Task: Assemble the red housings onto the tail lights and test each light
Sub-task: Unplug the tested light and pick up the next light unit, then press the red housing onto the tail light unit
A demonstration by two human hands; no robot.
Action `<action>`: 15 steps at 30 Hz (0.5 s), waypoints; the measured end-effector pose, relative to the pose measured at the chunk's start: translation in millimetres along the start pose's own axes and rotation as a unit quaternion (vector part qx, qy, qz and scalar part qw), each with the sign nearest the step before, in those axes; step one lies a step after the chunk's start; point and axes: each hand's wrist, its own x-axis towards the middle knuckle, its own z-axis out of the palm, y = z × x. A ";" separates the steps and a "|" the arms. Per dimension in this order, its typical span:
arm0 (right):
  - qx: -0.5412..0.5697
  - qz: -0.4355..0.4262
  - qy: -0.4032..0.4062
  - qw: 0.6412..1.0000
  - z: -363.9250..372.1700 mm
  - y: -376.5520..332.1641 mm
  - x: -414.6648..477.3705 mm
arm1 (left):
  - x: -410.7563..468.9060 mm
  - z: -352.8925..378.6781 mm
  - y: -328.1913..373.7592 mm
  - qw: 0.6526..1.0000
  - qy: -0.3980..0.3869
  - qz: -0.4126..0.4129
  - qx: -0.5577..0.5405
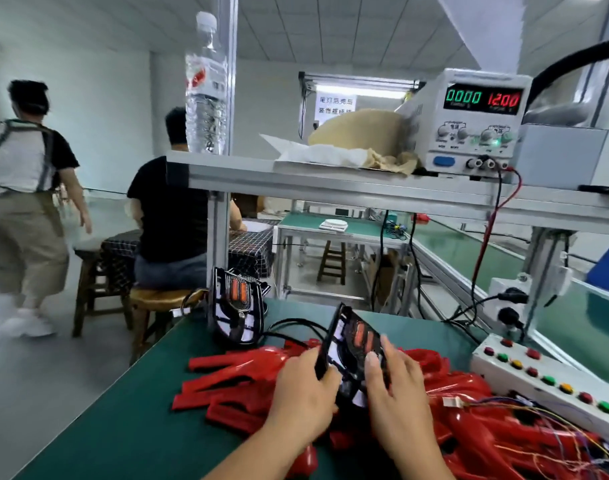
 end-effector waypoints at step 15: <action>-0.062 0.008 0.027 0.998 6.4 18.7 0.5 | 104.8 -119.2 -67.5 0.945 0.217 -0.239 0.046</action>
